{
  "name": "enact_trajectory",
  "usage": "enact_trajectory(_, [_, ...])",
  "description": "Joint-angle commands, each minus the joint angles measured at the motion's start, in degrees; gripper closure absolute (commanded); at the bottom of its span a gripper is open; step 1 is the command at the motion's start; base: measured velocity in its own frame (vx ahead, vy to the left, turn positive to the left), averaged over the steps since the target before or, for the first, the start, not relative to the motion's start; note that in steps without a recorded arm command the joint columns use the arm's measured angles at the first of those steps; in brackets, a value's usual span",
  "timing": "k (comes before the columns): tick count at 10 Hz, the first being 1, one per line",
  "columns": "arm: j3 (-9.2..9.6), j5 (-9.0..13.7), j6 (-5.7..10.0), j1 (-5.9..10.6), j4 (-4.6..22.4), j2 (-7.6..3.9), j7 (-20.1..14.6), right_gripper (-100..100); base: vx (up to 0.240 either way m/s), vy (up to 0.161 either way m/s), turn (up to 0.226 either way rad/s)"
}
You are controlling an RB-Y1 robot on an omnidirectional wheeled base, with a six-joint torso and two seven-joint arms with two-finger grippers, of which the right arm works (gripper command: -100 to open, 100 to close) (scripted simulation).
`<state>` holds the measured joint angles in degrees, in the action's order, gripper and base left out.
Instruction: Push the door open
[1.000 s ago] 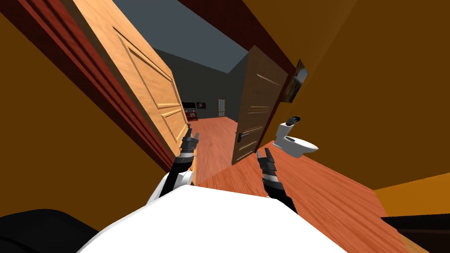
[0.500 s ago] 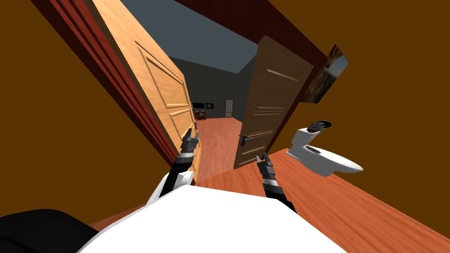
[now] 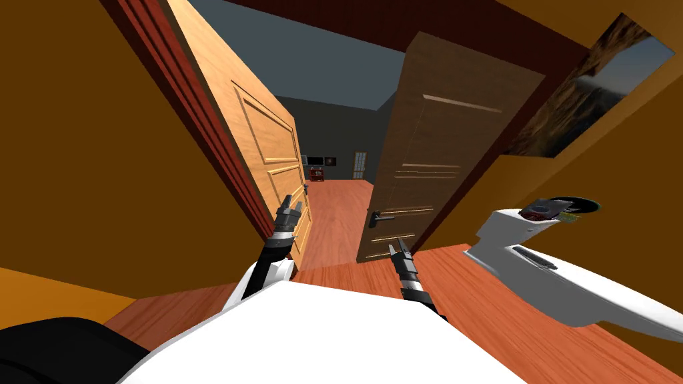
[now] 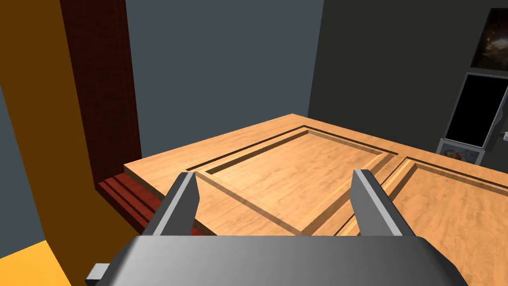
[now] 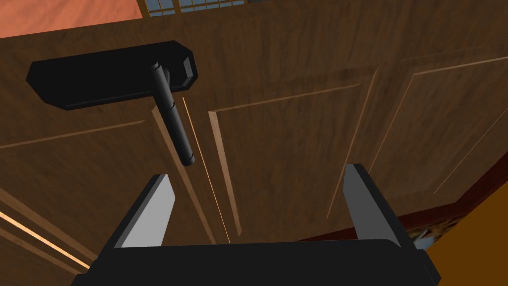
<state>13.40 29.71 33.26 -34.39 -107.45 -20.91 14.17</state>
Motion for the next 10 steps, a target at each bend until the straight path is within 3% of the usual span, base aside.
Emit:
enact_trajectory(1, [0.47,1.8,-0.14,0.02,1.7,-1.41,0.5,-100,0.056,-0.204,0.275])
enact_trajectory(5, [1.86,5.1,-0.57,-0.88,4.4,-3.92,1.9,-100,0.058,-0.188,0.306])
enact_trajectory(10, [3.12,8.0,-0.96,-1.69,6.7,-6.17,3.2,-100,0.053,-0.186,0.211])
